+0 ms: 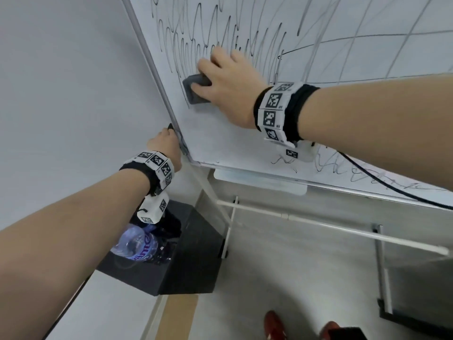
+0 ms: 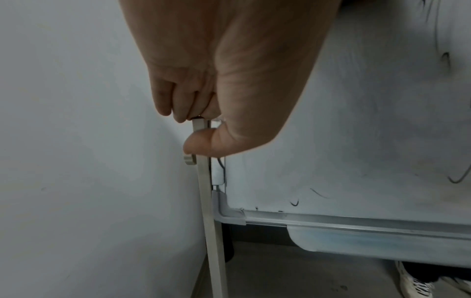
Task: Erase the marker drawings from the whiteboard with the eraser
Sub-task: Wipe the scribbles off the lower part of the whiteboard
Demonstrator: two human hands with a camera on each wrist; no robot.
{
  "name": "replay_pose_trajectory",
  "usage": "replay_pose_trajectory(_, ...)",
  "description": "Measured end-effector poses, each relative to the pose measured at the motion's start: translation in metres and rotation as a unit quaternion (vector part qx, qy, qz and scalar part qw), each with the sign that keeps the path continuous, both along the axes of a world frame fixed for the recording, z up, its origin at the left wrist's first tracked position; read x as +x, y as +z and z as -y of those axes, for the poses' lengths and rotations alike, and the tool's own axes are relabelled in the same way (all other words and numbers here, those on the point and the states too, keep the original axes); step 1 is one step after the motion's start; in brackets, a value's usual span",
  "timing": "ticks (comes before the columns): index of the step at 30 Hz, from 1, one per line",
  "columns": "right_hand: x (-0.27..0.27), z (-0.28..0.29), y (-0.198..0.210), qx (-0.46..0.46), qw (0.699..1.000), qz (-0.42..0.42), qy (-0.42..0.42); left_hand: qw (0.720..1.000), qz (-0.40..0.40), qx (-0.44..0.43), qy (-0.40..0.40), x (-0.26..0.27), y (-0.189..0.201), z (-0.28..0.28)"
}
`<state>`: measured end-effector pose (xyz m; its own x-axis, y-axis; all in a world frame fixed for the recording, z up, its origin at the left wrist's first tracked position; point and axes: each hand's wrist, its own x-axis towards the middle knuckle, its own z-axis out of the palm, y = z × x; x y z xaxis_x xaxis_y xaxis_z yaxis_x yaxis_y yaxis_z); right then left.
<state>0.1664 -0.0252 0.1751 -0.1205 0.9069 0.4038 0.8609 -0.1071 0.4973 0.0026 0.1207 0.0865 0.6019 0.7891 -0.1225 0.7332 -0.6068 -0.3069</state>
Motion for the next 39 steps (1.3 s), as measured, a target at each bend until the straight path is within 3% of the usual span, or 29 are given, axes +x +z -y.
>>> replay_pose_trajectory(3,0.008,0.027,-0.02,-0.056,0.998,0.013,-0.007,0.999,-0.04,0.02,-0.005,0.008,0.002,0.002)
replay_pose_trajectory(7,0.014,0.089,-0.103,-0.247,0.968,0.016,-0.024,0.997,-0.063,0.04,-0.002,0.009,-0.003,-0.001)
replay_pose_trajectory(10,0.019,0.106,-0.116,-0.286,0.956,0.026,-0.05,0.998,-0.059,0.036,0.003,0.007,-0.005,-0.003)
replay_pose_trajectory(15,0.034,0.079,-0.044,-0.075,0.997,0.01,-0.014,0.998,-0.062,0.029,0.014,0.005,-0.005,-0.001)
replay_pose_trajectory(18,0.045,0.084,-0.011,0.011,0.999,-0.034,-0.008,0.997,-0.071,0.041,0.01,0.009,-0.008,0.004)
replay_pose_trajectory(20,0.048,0.1,-0.029,-0.015,1.0,-0.017,-0.006,0.996,-0.075,0.046,0.013,0.011,-0.009,0.003)
replay_pose_trajectory(24,0.047,0.161,-0.11,-0.224,0.974,-0.016,-0.034,0.995,-0.089,0.05,0.022,0.012,-0.006,0.004)
replay_pose_trajectory(26,0.048,0.178,-0.126,-0.271,0.961,-0.025,-0.056,0.995,-0.083,0.042,0.022,0.012,-0.006,0.003)
replay_pose_trajectory(28,0.051,0.174,-0.116,-0.251,0.966,-0.025,-0.055,0.996,-0.079,0.04,0.028,0.012,-0.005,0.002)
replay_pose_trajectory(32,0.06,0.135,-0.054,-0.074,0.997,-0.018,-0.021,0.996,-0.079,0.03,0.032,0.013,-0.004,0.002)
replay_pose_trajectory(35,0.06,0.12,-0.012,0.027,0.998,-0.055,-0.027,0.995,-0.081,0.033,0.038,0.015,-0.005,0.005)
replay_pose_trajectory(37,0.055,0.116,-0.02,0.034,0.998,-0.045,-0.024,0.995,-0.082,0.033,0.045,0.016,-0.007,0.006)
replay_pose_trajectory(39,0.047,0.118,-0.054,-0.039,0.998,-0.037,-0.018,0.995,-0.083,0.034,0.047,0.014,-0.007,0.004)
